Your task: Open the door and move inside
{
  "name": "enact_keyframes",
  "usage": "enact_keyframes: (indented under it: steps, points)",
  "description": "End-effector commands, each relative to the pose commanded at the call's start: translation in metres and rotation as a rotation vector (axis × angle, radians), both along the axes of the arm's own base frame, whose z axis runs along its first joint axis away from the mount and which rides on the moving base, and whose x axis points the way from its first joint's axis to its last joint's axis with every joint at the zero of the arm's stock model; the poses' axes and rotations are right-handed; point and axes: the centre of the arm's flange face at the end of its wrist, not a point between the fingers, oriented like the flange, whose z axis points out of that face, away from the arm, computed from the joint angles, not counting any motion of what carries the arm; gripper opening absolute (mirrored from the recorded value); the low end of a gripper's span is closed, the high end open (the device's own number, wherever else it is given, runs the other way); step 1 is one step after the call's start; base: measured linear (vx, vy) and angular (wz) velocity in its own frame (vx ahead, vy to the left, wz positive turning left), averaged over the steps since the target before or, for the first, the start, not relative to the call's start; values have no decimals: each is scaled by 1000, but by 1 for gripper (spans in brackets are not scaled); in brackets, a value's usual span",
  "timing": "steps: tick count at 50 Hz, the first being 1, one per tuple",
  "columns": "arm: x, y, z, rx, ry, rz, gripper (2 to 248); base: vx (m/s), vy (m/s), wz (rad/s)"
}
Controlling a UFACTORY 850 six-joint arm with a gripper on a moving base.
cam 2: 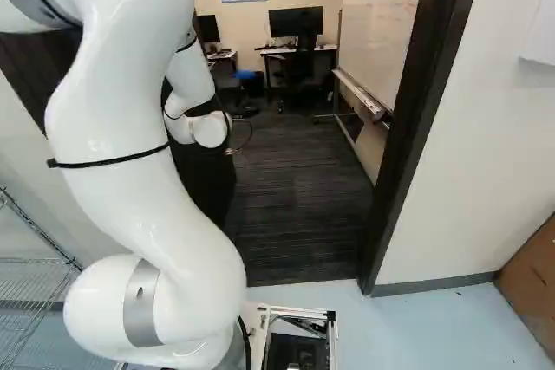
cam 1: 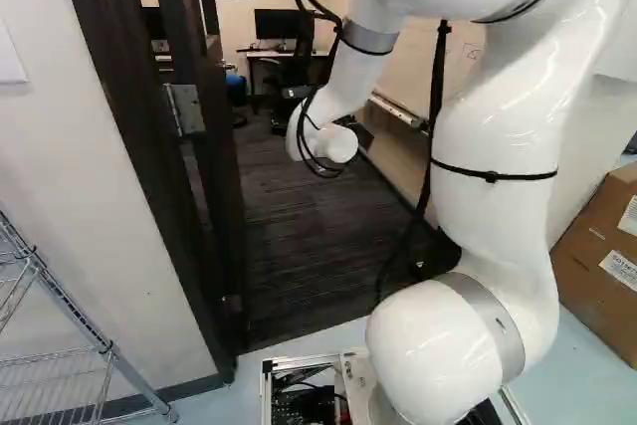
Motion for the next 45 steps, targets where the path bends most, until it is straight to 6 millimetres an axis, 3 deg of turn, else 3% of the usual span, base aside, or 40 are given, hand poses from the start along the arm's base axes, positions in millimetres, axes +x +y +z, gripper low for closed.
enact_keyframes:
  steps: [22,45]
  points:
    - [-77,-47,0,-1,35,-86,247,0,0,0]
    - [-142,-76,-10,0,62,-155,247,0,0,0]
